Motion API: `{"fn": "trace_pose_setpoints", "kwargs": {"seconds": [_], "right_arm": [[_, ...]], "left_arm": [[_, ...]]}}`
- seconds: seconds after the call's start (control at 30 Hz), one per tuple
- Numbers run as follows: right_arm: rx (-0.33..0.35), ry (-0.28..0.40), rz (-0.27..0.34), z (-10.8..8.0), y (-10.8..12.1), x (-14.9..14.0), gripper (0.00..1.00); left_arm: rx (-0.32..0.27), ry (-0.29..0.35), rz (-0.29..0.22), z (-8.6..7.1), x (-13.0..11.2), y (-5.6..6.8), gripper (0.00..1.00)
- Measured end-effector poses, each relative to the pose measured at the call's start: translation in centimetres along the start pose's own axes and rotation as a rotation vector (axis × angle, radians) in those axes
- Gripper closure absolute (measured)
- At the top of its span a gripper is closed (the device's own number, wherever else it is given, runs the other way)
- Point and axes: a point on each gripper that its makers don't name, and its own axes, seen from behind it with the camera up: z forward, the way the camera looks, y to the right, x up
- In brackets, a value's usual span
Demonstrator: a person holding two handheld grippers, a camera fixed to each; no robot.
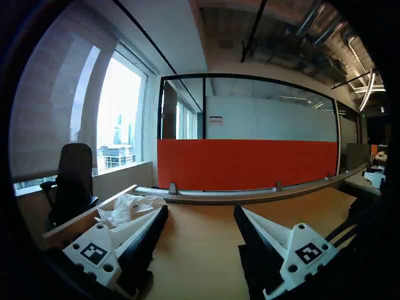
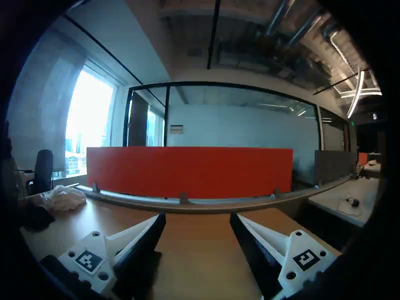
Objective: Fold towel
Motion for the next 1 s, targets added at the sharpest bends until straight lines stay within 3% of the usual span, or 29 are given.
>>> {"fn": "trace_pose_setpoints", "kwargs": {"seconds": [0.4,0.77,1.0], "right_arm": [[-0.001,-0.003,-0.007,-0.8,0.1,5.6,0.00],[0.010,-0.011,-0.014,-0.4,0.2,6.5,0.01],[0.074,-0.035,-0.040,-0.1,-0.8,6.6,0.00]], "left_arm": [[-0.023,-0.008,0.025,-0.7,6.3,0.3,0.02],[-0.058,-0.033,0.052,-0.7,7.0,1.3,0.02],[-0.140,-0.073,0.091,-0.5,6.5,3.0,0.03]]}}
